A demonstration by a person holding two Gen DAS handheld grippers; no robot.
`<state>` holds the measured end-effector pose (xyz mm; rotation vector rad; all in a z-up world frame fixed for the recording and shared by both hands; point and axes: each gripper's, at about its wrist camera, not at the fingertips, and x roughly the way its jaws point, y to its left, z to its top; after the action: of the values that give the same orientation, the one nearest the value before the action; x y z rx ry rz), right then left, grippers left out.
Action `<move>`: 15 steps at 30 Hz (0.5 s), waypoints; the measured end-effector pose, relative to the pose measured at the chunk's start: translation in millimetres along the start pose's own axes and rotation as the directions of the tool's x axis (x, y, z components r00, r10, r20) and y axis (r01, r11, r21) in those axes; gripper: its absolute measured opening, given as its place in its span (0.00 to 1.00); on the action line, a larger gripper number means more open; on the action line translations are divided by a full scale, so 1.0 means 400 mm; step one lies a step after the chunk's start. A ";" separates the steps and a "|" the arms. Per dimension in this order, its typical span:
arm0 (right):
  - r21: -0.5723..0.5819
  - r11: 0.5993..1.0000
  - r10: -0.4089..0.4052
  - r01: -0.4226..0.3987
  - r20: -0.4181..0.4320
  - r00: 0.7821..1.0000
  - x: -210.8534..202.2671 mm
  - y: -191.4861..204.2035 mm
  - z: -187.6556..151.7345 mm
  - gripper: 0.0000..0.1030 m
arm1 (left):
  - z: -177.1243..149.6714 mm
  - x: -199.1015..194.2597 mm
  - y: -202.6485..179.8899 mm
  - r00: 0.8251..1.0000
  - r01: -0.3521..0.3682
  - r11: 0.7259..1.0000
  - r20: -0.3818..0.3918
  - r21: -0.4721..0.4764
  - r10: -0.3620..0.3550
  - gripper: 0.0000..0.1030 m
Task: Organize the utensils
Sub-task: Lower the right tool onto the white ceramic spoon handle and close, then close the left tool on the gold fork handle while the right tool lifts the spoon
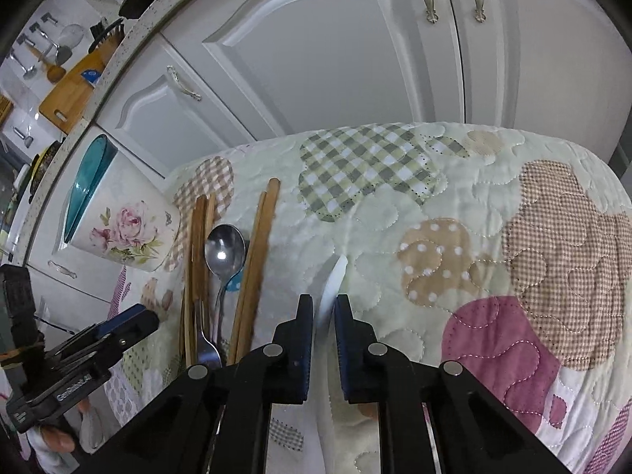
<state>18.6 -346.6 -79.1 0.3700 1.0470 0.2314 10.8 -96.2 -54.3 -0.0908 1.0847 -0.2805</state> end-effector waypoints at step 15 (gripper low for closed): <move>-0.005 1.000 0.004 -0.004 -0.023 1.000 0.006 0.005 0.000 0.10 | 0.054 0.082 -0.025 0.998 -0.042 0.999 -0.040 0.025 0.043 0.28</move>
<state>19.7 -344.0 -80.0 0.3656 1.0677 0.2423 42.3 -115.8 -70.3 -0.0411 1.1215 -0.2578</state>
